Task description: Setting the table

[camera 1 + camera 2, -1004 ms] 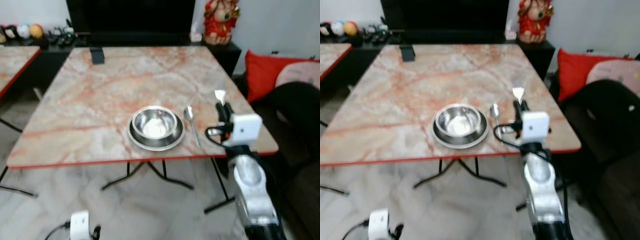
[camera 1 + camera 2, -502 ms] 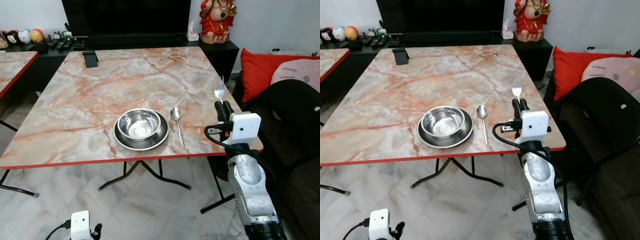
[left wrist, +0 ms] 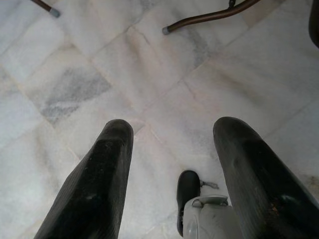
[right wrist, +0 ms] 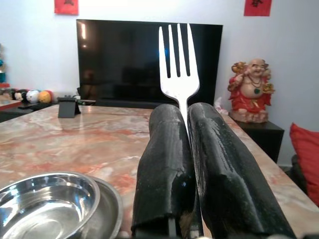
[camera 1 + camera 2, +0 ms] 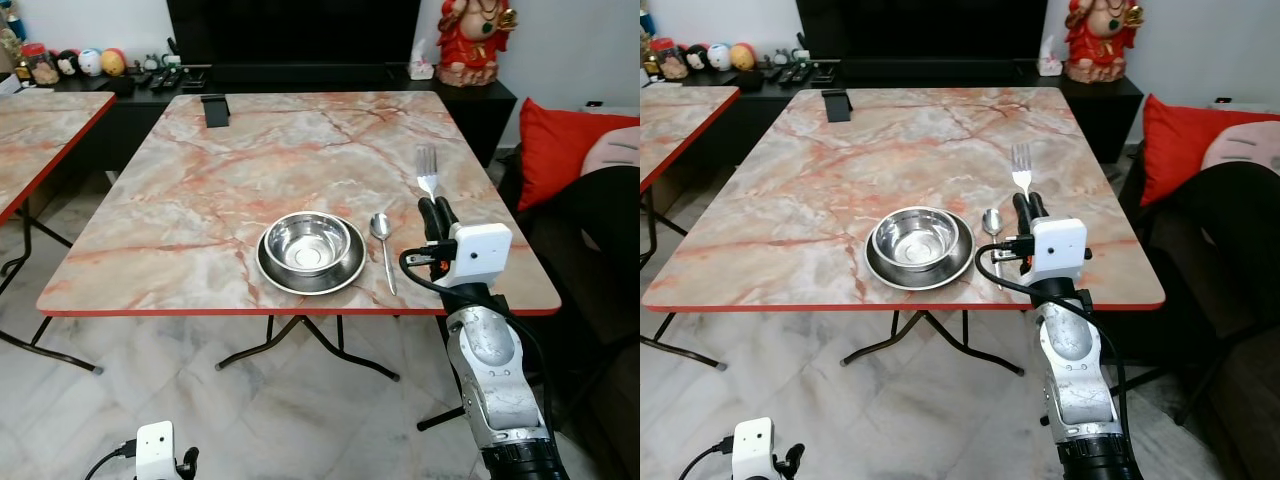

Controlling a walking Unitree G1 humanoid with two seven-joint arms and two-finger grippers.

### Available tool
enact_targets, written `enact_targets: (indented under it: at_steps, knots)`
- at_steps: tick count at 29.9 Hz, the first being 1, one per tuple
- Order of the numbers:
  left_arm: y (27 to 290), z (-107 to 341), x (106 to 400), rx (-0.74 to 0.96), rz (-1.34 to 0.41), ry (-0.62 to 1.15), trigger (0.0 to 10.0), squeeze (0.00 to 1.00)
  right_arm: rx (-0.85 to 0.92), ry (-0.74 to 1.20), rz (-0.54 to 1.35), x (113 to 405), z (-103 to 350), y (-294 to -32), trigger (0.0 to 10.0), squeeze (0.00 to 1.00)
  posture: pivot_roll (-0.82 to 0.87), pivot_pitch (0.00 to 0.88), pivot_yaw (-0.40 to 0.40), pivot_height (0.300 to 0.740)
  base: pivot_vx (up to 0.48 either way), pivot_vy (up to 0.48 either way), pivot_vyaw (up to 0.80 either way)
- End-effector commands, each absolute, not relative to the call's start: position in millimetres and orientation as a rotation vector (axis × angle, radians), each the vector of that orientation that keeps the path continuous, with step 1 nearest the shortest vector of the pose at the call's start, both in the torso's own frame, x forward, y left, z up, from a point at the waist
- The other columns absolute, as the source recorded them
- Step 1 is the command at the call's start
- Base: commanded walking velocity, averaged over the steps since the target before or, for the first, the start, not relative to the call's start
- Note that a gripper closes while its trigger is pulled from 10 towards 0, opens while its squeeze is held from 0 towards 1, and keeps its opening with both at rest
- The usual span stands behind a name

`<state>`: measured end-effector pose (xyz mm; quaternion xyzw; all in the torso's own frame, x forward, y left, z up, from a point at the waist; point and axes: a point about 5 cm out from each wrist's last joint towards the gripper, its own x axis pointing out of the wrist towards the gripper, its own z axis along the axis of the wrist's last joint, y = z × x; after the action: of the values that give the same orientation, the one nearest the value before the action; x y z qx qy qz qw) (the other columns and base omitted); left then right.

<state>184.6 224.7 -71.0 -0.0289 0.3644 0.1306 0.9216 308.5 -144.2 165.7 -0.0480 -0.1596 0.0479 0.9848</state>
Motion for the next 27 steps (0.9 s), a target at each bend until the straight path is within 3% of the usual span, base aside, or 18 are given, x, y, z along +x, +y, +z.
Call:
enact_targets:
  at_steps: [1,23,27]
  knots:
    - [225.0,-71.9,183.6,-0.064,0.263,0.760,10.0,0.00,-0.087,-0.316,0.088,309.0,165.7,-145.3,10.0,0.00,-0.15,0.000,0.022,0.719,0.000,0.000,0.00]
    - [219.9,-71.2,187.3,-0.071,0.263,0.751,10.0,0.00,-0.089,-0.325,0.111,310.0,167.4,-141.8,10.0,0.00,-0.14,0.000,0.013,0.719,0.299,0.000,0.09]
    - [219.6,-71.2,187.3,-0.074,0.268,0.749,10.0,0.00,-0.092,-0.320,0.106,310.4,167.7,-142.5,10.0,0.00,-0.14,0.000,0.013,0.719,0.000,0.000,0.00]
